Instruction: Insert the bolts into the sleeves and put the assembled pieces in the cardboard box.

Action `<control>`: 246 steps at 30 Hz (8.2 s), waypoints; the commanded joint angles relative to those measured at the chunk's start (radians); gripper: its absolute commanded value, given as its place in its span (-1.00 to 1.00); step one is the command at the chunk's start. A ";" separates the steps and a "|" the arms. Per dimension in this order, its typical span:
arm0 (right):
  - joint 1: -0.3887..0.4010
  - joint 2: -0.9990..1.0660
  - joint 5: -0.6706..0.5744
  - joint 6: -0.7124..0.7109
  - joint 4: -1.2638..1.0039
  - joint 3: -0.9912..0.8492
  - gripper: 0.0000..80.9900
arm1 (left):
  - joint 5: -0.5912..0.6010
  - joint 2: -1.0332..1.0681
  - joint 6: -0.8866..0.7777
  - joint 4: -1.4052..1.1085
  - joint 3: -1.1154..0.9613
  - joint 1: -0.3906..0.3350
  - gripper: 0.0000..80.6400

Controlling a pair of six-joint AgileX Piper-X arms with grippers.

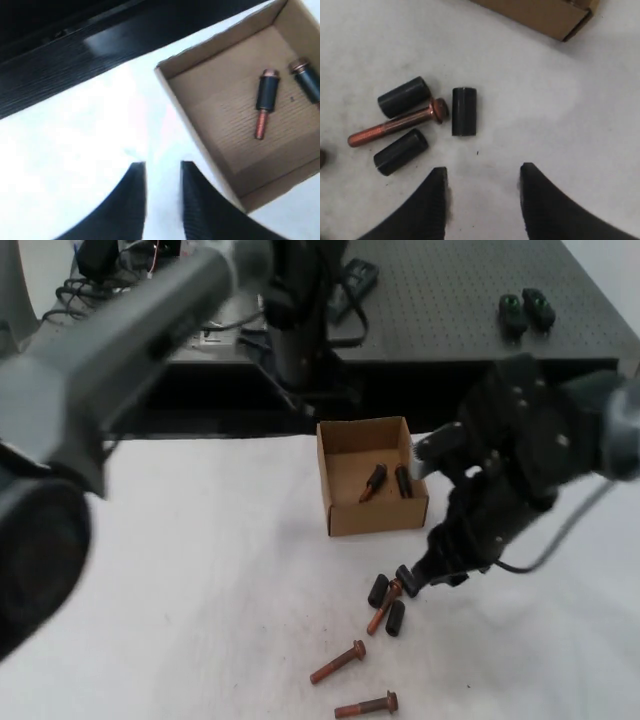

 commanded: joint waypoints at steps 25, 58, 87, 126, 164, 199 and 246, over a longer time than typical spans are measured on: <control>0.067 0.287 0.090 -0.100 0.064 -0.217 -0.19 | -0.009 -0.525 0.003 -0.266 0.755 -0.001 -0.56; -0.206 -0.347 -0.097 0.089 0.072 0.149 -0.98 | 0.310 -0.035 0.100 -0.326 0.397 -0.239 -0.29; -0.206 -0.347 -0.113 0.129 0.075 0.155 -0.98 | 0.308 0.126 0.098 -0.197 0.270 -0.239 -0.98; 0.021 -0.628 -0.626 0.627 -0.949 0.643 -0.98 | 0.943 -0.561 -0.559 -1.575 1.143 -0.122 -0.98; -0.032 0.330 -0.056 0.191 -0.200 -0.483 -0.98 | 0.436 -0.561 0.081 -0.728 1.143 -0.048 0.02; -0.101 0.049 -0.281 0.221 0.068 -0.431 -0.14 | 0.298 -0.125 0.538 -0.322 0.708 -0.224 -0.57; 0.125 0.272 -0.089 0.485 0.224 -0.217 -0.14 | 0.193 -0.916 0.089 -0.407 1.217 -0.087 -0.98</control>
